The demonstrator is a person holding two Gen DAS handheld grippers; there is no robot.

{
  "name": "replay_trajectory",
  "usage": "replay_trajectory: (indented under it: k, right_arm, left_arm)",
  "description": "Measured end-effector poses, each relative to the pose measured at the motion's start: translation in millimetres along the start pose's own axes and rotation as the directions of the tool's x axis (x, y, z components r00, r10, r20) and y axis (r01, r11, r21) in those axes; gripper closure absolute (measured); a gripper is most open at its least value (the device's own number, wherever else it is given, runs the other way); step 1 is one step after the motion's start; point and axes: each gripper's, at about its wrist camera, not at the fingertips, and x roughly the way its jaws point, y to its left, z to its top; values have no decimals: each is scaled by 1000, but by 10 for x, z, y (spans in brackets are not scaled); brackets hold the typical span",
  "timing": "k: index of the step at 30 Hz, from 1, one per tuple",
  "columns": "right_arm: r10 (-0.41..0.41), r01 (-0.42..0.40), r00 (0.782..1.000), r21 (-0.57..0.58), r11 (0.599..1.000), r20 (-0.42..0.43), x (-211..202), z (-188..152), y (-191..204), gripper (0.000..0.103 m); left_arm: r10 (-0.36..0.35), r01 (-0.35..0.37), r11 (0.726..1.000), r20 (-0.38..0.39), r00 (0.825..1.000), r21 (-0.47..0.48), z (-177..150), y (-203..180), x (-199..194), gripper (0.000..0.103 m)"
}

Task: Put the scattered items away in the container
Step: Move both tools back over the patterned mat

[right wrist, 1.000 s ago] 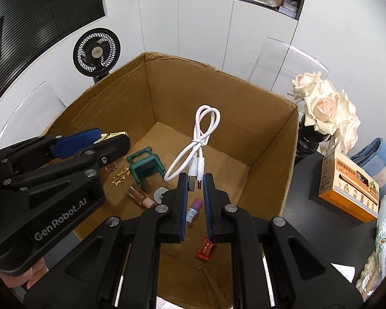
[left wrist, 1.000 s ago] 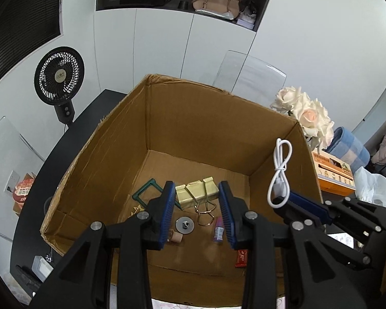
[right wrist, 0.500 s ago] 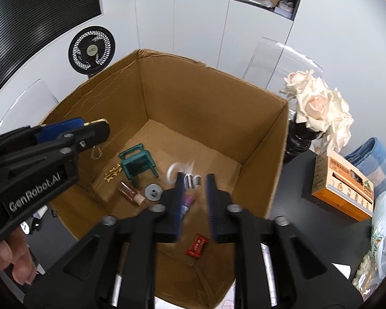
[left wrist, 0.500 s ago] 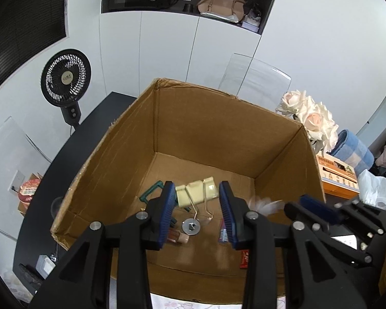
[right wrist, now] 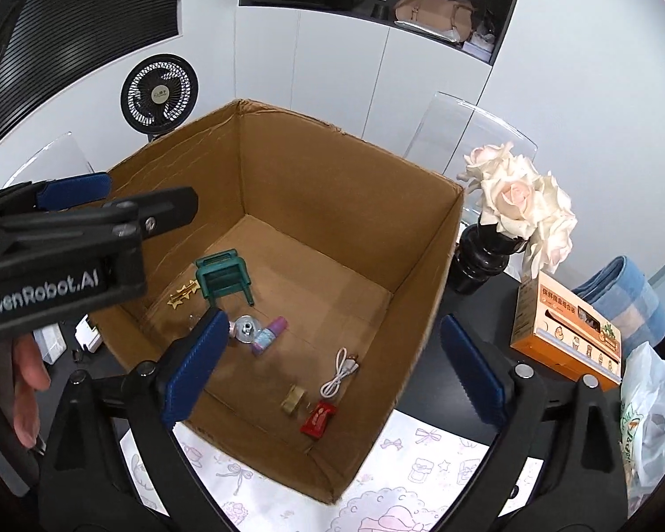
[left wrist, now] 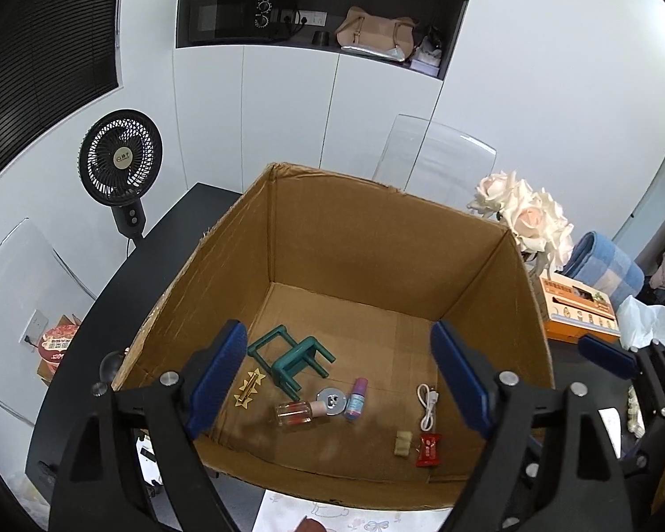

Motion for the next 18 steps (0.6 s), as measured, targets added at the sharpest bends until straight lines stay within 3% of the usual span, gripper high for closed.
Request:
replay_trajectory:
  k: [8,18]
  right_arm:
    - [-9,9,1000,23,1000,11,-179,-176,-210,5]
    - [-63,63,998,124,990,-1,-455,-574,-882,5]
  left_arm:
    - [-21,20,999,27,999,36,-71,-191,-83,19]
    - [-99,95,991,34,994,99,-246,-675,-204,19]
